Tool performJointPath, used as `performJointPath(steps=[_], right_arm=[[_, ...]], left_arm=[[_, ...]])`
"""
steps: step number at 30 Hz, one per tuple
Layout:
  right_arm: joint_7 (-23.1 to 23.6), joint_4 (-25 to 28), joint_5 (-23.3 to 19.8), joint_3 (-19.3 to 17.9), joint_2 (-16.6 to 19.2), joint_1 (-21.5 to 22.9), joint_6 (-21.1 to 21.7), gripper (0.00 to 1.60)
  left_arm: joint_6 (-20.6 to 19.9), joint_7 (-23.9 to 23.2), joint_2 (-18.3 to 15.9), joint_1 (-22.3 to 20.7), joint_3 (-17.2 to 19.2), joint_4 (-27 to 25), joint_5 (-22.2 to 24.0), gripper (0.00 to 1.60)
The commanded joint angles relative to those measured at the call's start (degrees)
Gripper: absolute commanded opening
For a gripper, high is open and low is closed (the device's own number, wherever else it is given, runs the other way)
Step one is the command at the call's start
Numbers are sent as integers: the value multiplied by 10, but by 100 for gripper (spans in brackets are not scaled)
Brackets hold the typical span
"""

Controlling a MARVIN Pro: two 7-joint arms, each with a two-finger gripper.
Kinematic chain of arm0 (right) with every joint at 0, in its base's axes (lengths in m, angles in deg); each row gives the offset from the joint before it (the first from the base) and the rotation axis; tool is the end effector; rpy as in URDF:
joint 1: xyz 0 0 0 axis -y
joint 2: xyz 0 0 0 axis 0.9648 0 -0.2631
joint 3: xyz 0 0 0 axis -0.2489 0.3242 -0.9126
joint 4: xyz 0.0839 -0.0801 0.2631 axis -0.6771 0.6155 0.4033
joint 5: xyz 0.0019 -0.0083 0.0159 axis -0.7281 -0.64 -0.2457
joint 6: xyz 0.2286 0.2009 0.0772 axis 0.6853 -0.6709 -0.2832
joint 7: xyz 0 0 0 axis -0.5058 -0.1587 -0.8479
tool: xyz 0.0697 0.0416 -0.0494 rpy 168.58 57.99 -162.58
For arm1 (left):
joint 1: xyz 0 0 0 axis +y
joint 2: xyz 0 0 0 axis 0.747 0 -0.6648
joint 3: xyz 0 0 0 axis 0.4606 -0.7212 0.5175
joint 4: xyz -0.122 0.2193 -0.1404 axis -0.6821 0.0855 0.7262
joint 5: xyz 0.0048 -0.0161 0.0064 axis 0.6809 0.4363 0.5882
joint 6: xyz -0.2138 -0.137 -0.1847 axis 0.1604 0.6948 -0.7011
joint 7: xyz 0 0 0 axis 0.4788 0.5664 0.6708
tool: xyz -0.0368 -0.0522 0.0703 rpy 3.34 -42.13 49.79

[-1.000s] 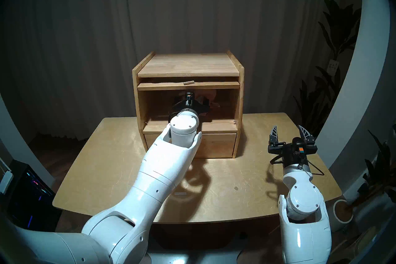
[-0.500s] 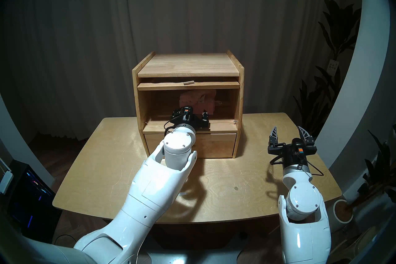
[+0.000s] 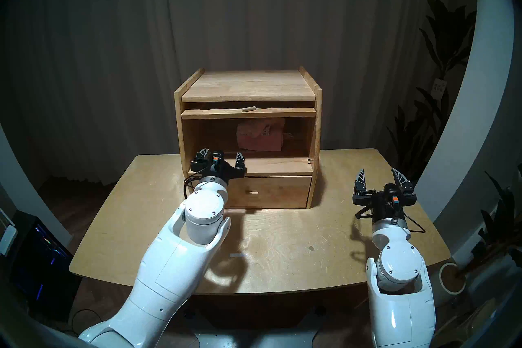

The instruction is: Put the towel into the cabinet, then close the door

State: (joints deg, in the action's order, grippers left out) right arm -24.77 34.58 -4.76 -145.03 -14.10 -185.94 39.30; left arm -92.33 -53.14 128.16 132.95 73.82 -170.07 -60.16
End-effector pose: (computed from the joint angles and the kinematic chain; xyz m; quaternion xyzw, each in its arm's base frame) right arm 0.3120 -0.1165 -0.2584 0.6581 -0.0138 0.7329 0.1718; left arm 0.4238 -0.1043 -0.2473 -0.7129 0.0812 -0.6922 0.0781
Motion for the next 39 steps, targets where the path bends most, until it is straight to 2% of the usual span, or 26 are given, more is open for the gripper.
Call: performJointPath(steps=[1, 17, 19, 31, 39], right_arm=[[0, 8, 0, 0, 1, 5, -3, 160], [0, 1, 0, 0, 1, 8, -3, 160], [0, 0, 0, 0, 1, 8, -3, 160], [0, -3, 0, 0, 2, 11, -3, 160], [0, -3, 0, 0, 2, 13, -4, 160]], left_arm=[[10, 12, -57, 41, 4, -62, -38, 160], [32, 33, -159, 91, 13, -163, -142, 160], [37, 33, -181, 99, 14, -179, -163, 160], [65, 23, -266, 122, 14, -238, -250, 160], [87, -3, -323, 131, 24, -255, -317, 160]])
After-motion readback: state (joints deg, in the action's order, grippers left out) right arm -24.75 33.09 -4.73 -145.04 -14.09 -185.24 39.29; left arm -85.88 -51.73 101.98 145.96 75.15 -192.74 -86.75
